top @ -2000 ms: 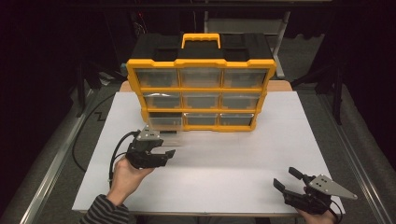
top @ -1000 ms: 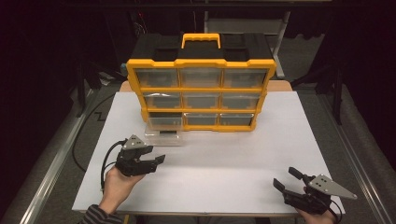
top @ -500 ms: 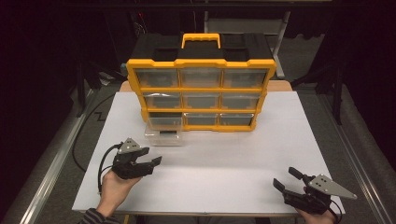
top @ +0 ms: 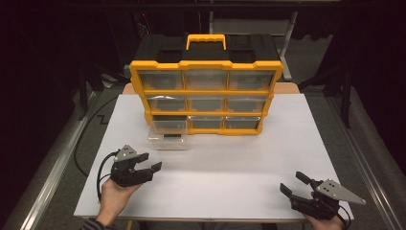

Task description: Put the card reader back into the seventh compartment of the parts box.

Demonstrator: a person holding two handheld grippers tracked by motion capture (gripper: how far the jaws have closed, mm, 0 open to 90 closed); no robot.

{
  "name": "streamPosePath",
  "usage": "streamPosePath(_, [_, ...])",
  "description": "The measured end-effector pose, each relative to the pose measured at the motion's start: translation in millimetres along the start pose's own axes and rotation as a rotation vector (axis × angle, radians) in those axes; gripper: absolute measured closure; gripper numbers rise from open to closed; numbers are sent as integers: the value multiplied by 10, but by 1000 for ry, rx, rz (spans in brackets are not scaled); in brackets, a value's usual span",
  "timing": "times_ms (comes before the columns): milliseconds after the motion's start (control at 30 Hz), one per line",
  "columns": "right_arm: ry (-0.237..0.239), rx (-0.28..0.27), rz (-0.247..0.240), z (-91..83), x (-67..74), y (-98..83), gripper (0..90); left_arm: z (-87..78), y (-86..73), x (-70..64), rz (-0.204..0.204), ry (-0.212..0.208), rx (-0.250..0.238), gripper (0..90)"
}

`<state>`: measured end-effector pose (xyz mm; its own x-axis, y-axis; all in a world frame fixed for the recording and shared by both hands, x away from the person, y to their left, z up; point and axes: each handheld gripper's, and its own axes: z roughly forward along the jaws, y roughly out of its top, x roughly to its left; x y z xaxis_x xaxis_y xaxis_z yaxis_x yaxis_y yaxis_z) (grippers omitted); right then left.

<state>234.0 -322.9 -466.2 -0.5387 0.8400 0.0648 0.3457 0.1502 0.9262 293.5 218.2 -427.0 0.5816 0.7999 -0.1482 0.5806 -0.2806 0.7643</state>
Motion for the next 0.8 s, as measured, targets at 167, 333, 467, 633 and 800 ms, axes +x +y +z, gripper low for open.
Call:
streamPosePath(167, [-2, 0, -2, 2, 0, 0, 253, -16, -43, 26, -10, 3, -9, 369])
streamPosePath(333, [-1, 4, -2, 2, 2, 0, 253, -17, -79, 38, -15, 2, -13, 367])
streamPosePath(467, [-1, 2, 0, 2, 1, -1, 253, -12, -109, 45, -19, -1, -18, 367])
streamPosePath(633, [0, 4, -1, 2, 1, 0, 253, -3, -131, 50, -20, -3, -18, 367])
streamPosePath(800, [-2, 0, 0, 0, 0, 0, 253, -4, -156, 49, -21, -2, -33, 367])
